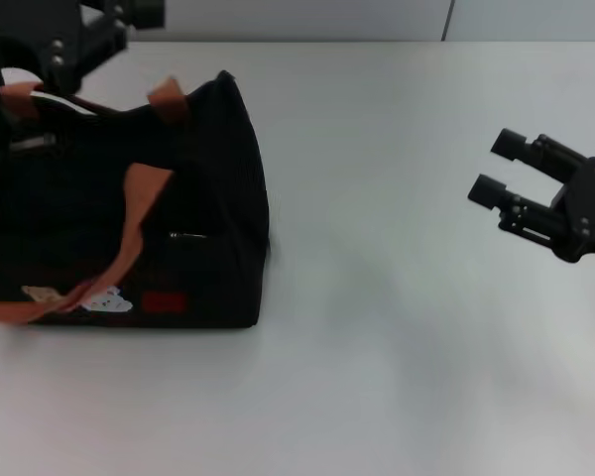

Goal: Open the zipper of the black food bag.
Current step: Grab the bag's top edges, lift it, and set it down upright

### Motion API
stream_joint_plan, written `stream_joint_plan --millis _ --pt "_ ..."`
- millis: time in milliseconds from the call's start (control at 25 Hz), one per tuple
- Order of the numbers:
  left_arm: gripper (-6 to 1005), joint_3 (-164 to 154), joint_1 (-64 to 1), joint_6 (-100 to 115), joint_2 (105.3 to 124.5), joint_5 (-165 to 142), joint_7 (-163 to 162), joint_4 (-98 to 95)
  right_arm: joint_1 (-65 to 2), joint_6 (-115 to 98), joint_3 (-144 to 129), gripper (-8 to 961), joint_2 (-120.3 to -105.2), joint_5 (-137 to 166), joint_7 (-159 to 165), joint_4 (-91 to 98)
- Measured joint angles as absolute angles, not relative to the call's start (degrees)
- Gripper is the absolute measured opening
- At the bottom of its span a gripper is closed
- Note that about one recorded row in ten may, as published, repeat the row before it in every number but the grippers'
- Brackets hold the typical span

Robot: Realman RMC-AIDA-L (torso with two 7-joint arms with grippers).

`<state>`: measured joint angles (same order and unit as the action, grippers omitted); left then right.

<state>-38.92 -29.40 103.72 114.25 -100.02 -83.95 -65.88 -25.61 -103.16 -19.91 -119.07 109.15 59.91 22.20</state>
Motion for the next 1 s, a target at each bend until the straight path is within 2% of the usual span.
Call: stream_joint_plan --millis 280,440,760,920,1000 --pt "-1 -37.6 -28.3 104.5 115.23 -99.2 -83.5 -65.6 -25.2 -101.8 -18.9 774 -119.09 108.5 59.9 21.8" --pt "30 -33.2 -26.5 105.7 115.77 -94.4 -83.1 -62.3 -25.4 -100.4 -18.8 774 -119.10 108.5 59.9 21.0" --pt "93 -29.8 -15.6 108.1 115.82 -87.0 -75.2 -48.2 -25.5 -99.7 -18.6 774 -119.09 107.9 59.8 20.8" --pt "124 -27.2 -12.2 109.2 115.62 -86.6 -69.0 -41.5 -25.7 -99.2 -18.3 774 -119.09 106.9 59.9 20.8" --pt "176 -24.4 -8.8 110.1 114.55 -86.6 -63.8 -35.6 -26.1 -99.0 -18.1 774 -119.09 106.5 59.9 20.8"
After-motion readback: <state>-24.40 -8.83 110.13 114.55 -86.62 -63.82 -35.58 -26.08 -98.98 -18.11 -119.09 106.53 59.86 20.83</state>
